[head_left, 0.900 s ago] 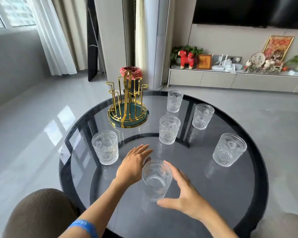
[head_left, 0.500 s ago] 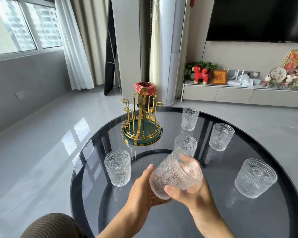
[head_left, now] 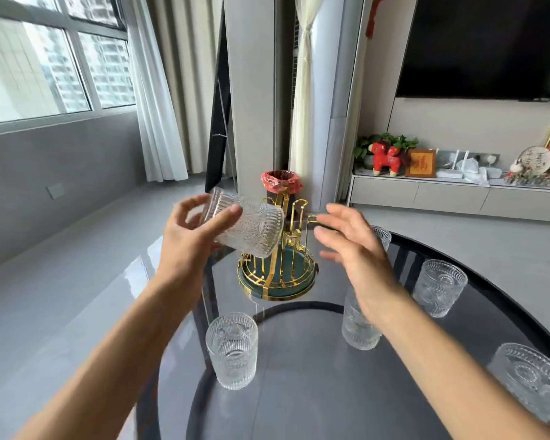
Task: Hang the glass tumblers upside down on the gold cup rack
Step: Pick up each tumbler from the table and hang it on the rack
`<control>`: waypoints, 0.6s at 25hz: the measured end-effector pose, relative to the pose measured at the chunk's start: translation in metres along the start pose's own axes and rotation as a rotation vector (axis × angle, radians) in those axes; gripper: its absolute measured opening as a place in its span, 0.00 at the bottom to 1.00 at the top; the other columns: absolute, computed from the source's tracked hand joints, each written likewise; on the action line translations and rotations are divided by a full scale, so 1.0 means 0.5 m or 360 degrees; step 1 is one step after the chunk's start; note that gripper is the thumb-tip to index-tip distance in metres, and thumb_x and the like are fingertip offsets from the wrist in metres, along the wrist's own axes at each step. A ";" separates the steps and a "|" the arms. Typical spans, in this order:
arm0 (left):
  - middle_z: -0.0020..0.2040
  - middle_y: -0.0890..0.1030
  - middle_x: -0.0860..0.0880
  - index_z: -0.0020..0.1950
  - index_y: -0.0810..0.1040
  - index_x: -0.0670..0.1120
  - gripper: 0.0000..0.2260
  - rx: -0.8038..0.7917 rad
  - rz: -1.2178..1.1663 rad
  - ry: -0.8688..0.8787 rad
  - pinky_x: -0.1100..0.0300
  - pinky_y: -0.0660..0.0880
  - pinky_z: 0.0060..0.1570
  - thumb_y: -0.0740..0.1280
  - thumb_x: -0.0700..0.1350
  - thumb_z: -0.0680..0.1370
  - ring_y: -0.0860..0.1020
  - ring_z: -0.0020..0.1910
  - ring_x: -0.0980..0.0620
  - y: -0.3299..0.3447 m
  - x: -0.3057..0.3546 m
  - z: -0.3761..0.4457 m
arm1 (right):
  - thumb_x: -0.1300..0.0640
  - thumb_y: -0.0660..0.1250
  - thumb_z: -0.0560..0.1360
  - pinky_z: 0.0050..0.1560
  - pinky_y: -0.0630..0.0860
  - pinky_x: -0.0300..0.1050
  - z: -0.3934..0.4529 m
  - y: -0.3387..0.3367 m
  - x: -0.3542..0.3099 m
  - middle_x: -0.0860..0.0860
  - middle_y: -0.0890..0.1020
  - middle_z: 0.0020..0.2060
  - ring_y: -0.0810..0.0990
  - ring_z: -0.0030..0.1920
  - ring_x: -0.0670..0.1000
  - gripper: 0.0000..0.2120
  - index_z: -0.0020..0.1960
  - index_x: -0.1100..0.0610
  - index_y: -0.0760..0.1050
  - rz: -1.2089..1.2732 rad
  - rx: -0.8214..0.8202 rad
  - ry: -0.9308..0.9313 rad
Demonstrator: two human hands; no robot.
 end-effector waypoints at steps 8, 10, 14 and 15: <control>0.55 0.82 0.54 0.57 0.76 0.58 0.30 -0.0147 0.0891 0.0396 0.58 0.77 0.54 0.82 0.52 0.58 0.80 0.54 0.55 0.007 -0.090 0.153 | 0.67 0.60 0.71 0.62 0.69 0.57 0.229 0.106 0.044 0.52 0.73 0.67 0.71 0.65 0.58 0.27 0.70 0.56 0.66 -0.2077 -0.0464 -0.0387; 0.54 0.82 0.55 0.60 0.76 0.56 0.31 -0.0176 0.1075 0.0440 0.57 0.75 0.56 0.82 0.52 0.59 0.79 0.54 0.55 0.007 -0.113 0.163 | 0.64 0.62 0.71 0.58 0.69 0.57 0.236 0.102 0.075 0.56 0.77 0.60 0.73 0.62 0.60 0.30 0.72 0.56 0.62 -0.2148 -0.0470 -0.0294; 0.58 0.82 0.51 0.63 0.76 0.55 0.32 -0.0284 0.1368 0.0500 0.51 0.77 0.56 0.80 0.54 0.61 0.78 0.56 0.49 0.020 -0.133 0.172 | 0.65 0.66 0.68 0.56 0.68 0.59 0.243 0.100 0.088 0.53 0.69 0.71 0.68 0.66 0.59 0.33 0.71 0.54 0.62 -0.2349 -0.0345 -0.0559; 0.59 0.82 0.51 0.63 0.76 0.54 0.32 -0.0315 0.1425 0.0515 0.48 0.77 0.55 0.80 0.53 0.61 0.78 0.56 0.48 0.025 -0.135 0.175 | 0.65 0.66 0.68 0.57 0.68 0.59 0.250 0.099 0.085 0.51 0.63 0.75 0.66 0.68 0.59 0.34 0.71 0.53 0.62 -0.2349 -0.0365 -0.0566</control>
Point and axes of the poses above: each hand's wrist, its own z-axis towards the middle knuckle, its own y-axis out of the palm, x = y × z, the point moved 3 cm from there along z, towards the middle knuckle
